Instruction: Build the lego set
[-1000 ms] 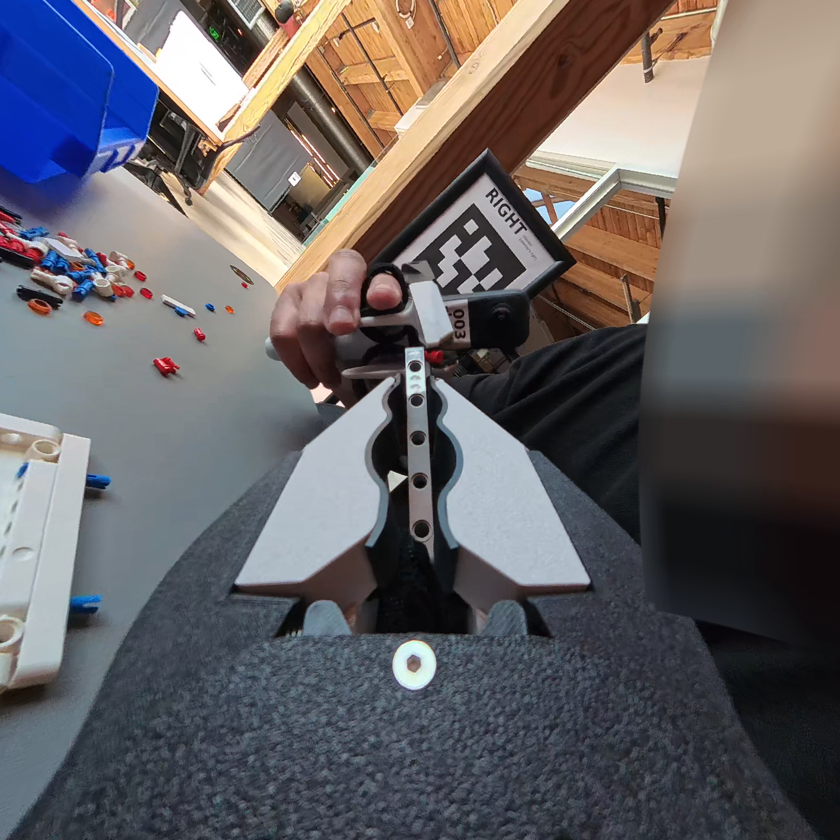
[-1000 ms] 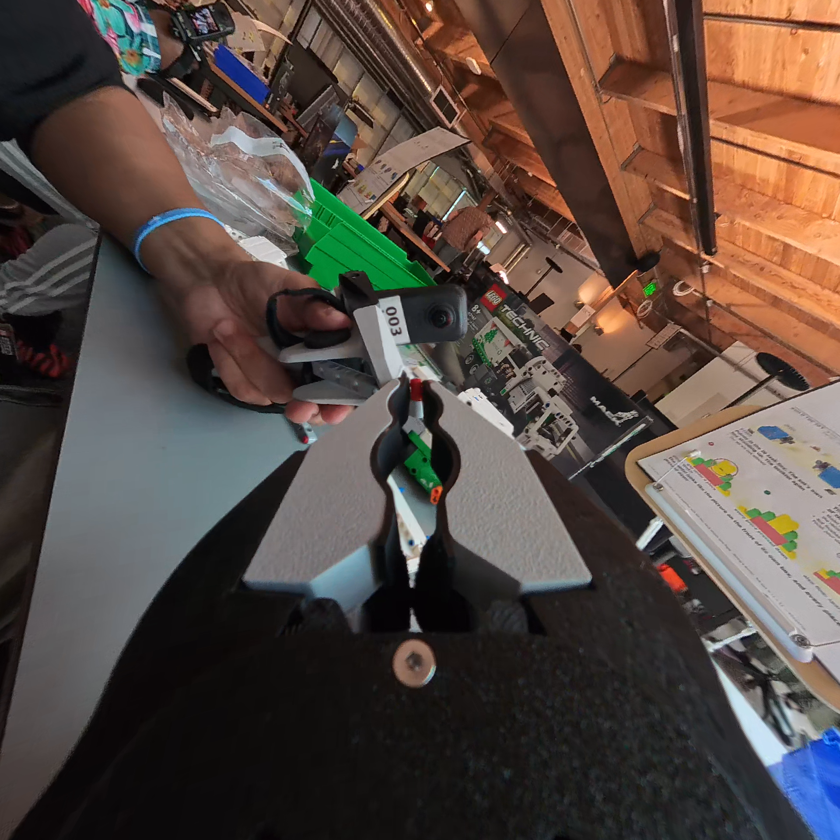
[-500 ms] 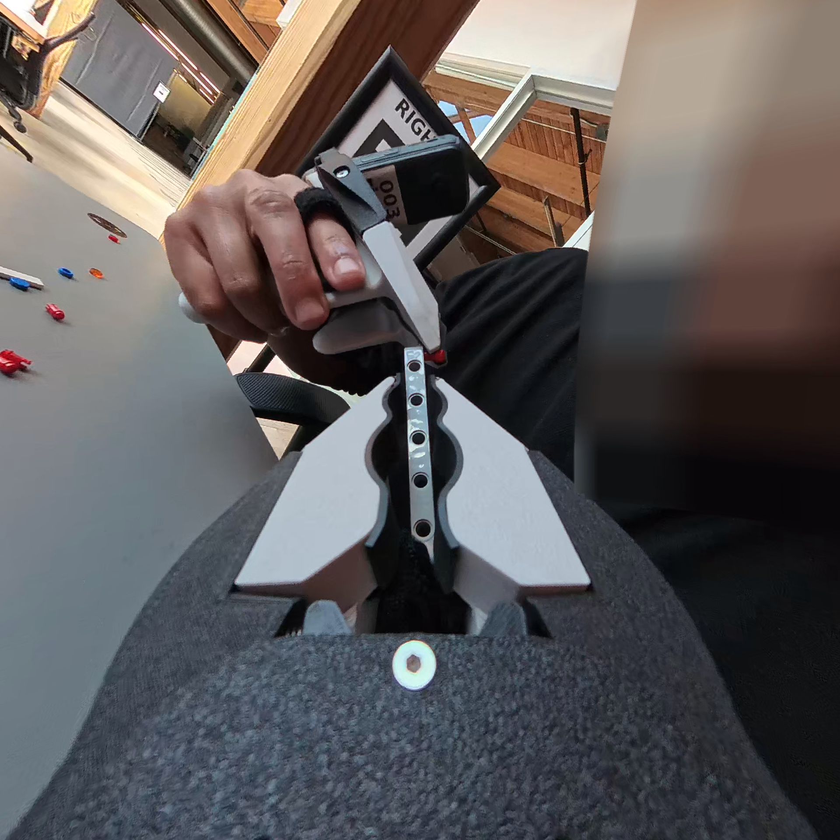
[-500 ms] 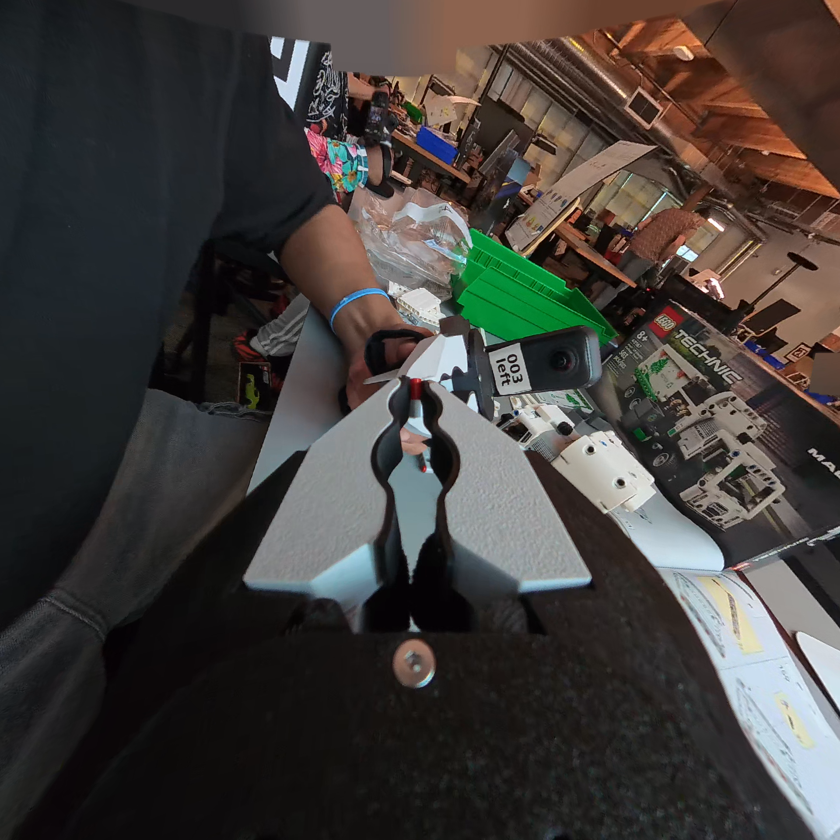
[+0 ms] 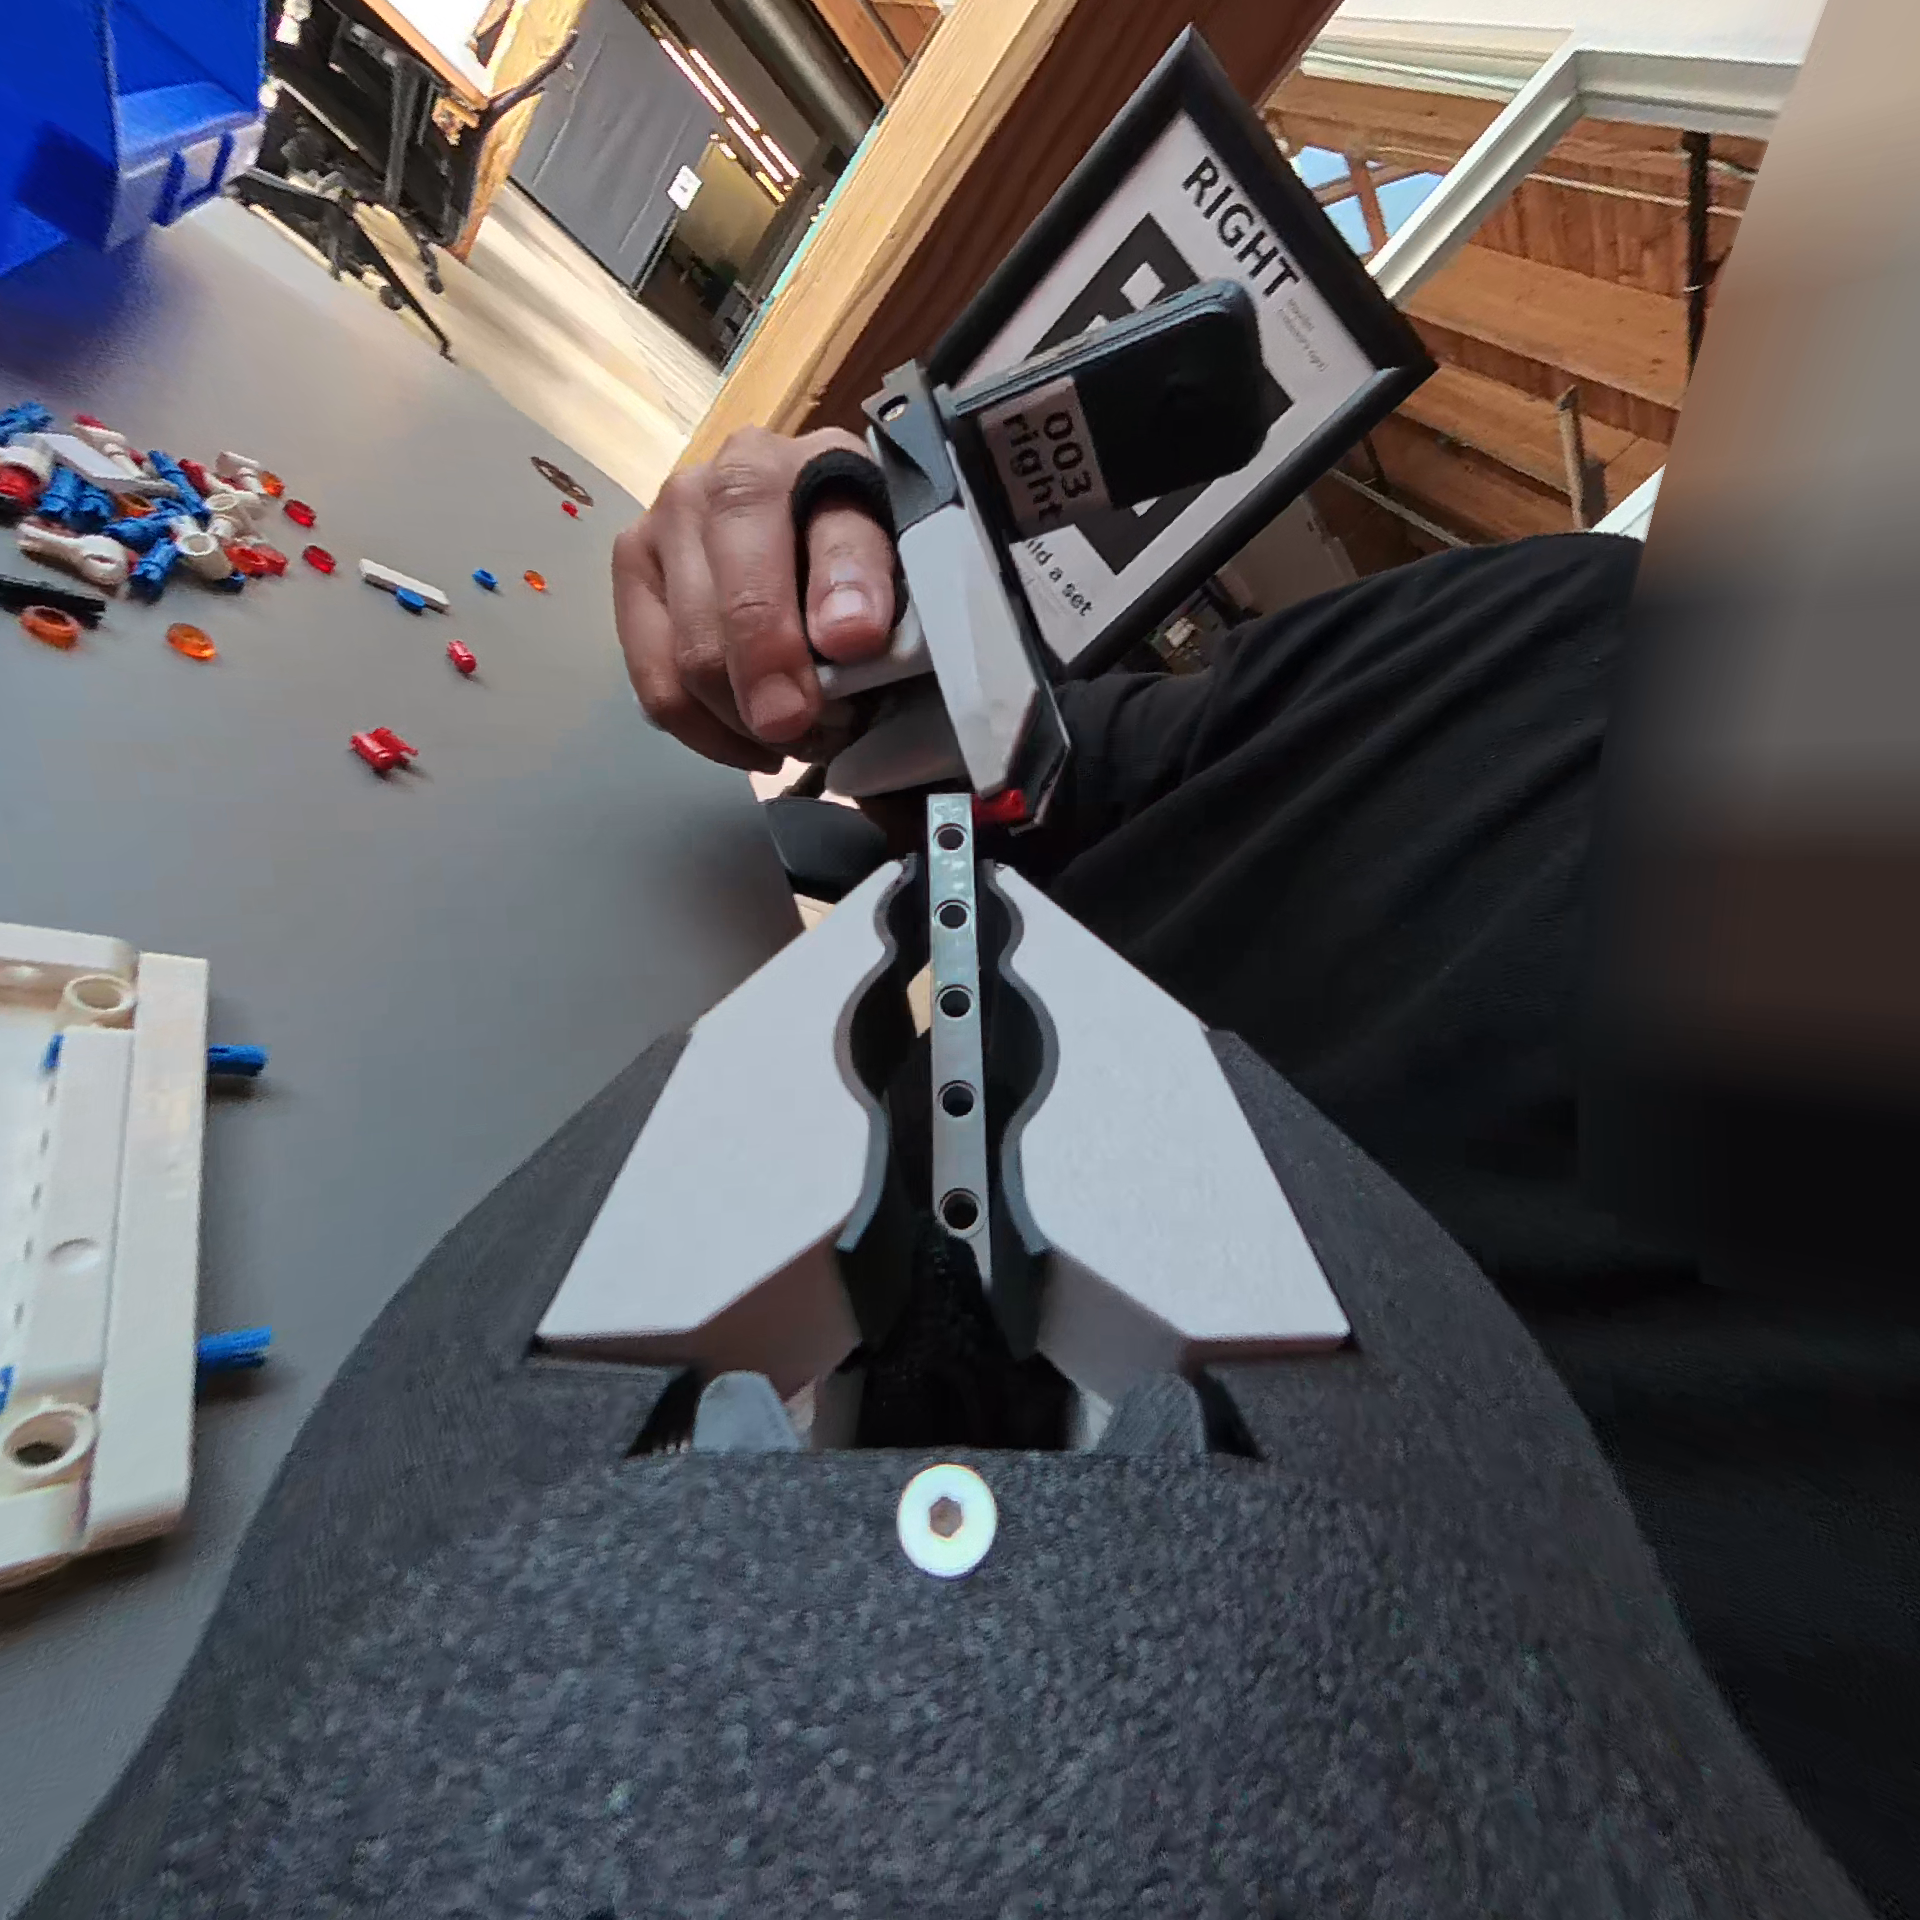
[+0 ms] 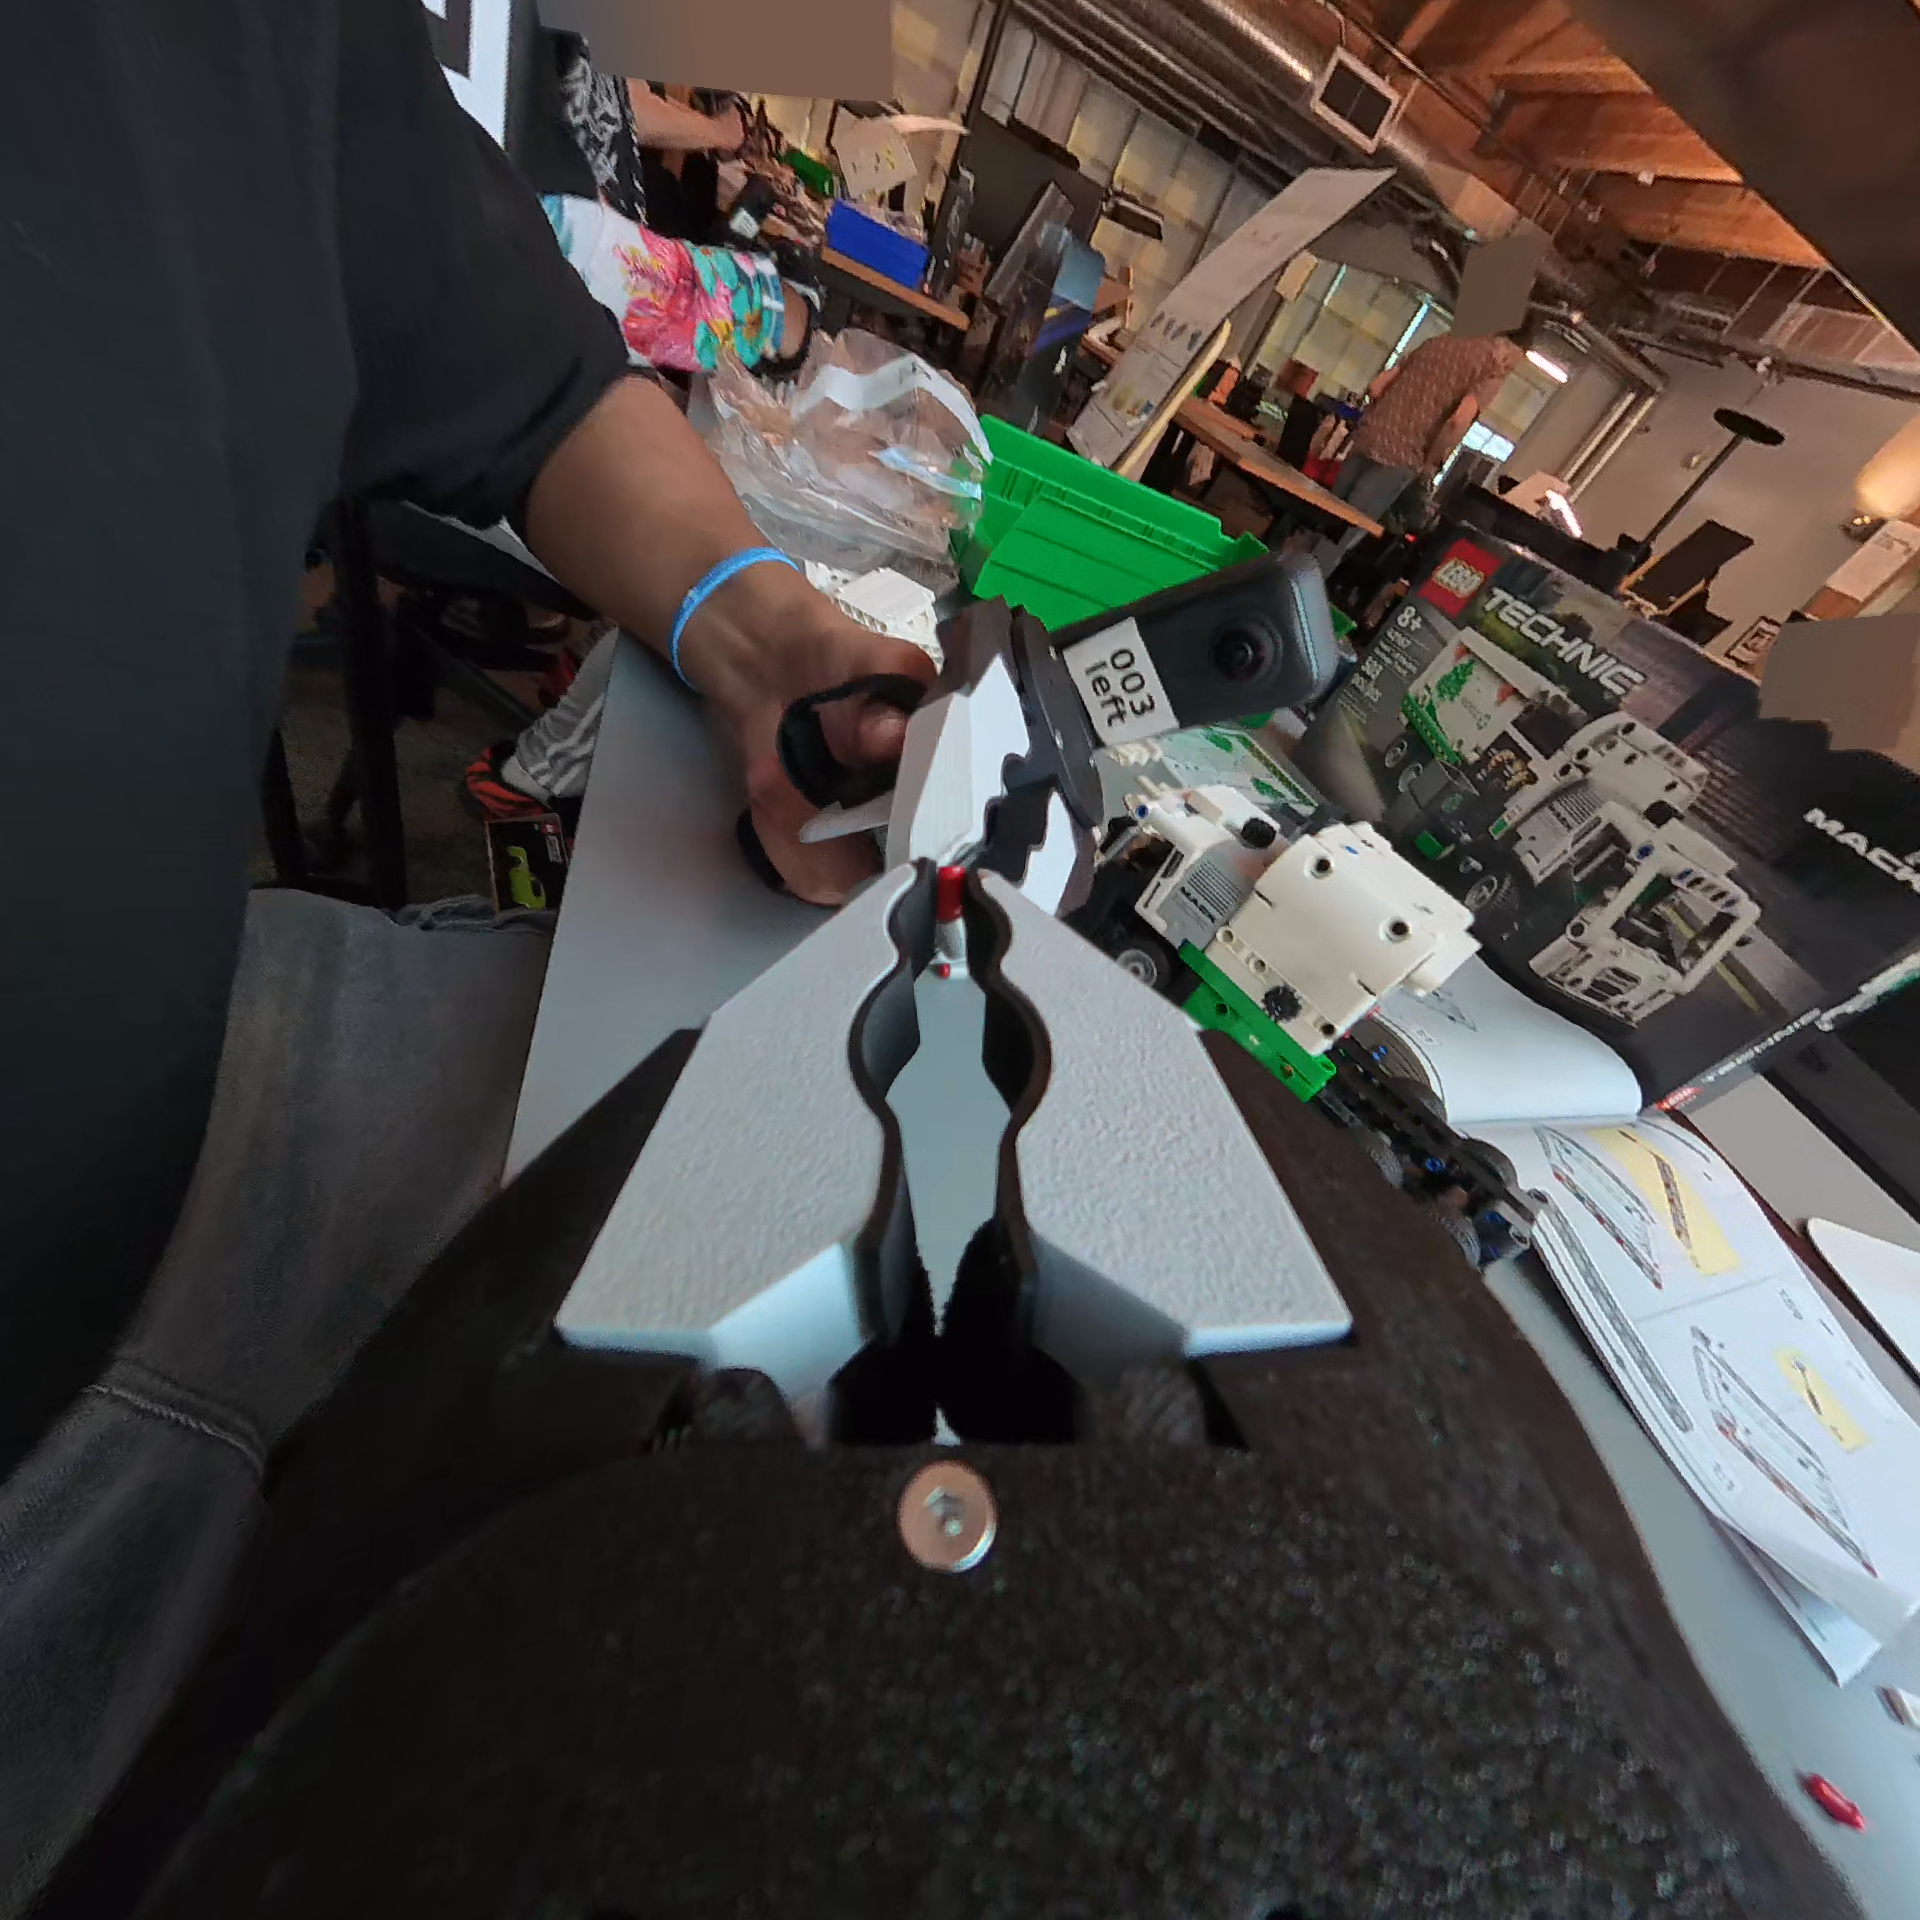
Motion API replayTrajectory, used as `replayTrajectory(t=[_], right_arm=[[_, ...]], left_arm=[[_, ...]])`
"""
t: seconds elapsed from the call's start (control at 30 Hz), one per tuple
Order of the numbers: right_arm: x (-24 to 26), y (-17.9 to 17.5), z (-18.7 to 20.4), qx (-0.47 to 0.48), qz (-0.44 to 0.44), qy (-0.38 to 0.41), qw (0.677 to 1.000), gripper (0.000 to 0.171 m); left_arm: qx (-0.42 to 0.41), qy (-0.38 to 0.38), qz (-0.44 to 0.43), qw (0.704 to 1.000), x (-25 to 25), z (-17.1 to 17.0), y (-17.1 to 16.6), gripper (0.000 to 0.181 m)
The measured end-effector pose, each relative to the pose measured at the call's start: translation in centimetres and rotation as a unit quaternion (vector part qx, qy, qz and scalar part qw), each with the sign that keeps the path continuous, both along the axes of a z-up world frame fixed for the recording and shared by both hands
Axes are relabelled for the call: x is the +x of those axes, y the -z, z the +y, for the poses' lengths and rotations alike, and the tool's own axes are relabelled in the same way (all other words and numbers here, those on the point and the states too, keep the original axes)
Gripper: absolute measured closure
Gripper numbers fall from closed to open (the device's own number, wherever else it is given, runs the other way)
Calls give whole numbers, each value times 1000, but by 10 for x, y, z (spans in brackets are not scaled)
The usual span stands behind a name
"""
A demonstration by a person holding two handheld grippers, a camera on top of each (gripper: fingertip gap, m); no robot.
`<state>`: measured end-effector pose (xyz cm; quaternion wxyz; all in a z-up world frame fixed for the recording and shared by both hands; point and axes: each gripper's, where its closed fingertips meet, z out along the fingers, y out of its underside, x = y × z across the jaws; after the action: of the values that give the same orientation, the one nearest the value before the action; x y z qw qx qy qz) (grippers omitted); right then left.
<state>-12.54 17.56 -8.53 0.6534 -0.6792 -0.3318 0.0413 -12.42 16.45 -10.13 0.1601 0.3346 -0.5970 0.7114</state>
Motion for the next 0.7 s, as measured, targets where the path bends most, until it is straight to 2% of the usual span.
replayTrajectory(t=[0.13,0.2,0.3,0.37,0.43,0.53,0.7], right_arm=[[18,8,0,-33,9,44,998,168],[40,33,-2,-129,11,87,988,168],[65,83,-22,-309,6,116,944,168],[68,94,-33,-357,-13,116,927,168],[68,108,-46,-429,-46,105,896,168],[71,115,-49,-461,-81,98,878,167],[76,116,-49,-488,-113,93,860,166]], left_arm=[[65,-45,-1,997,10,2,14,176],[90,-66,-6,994,14,4,18,176],[140,-105,-38,984,20,10,22,176],[175,-131,-76,973,24,14,21,176],[214,-149,-119,958,25,17,21,175],[257,-146,-153,943,23,12,26,175],[283,-139,-176,933,19,6,30,175]])
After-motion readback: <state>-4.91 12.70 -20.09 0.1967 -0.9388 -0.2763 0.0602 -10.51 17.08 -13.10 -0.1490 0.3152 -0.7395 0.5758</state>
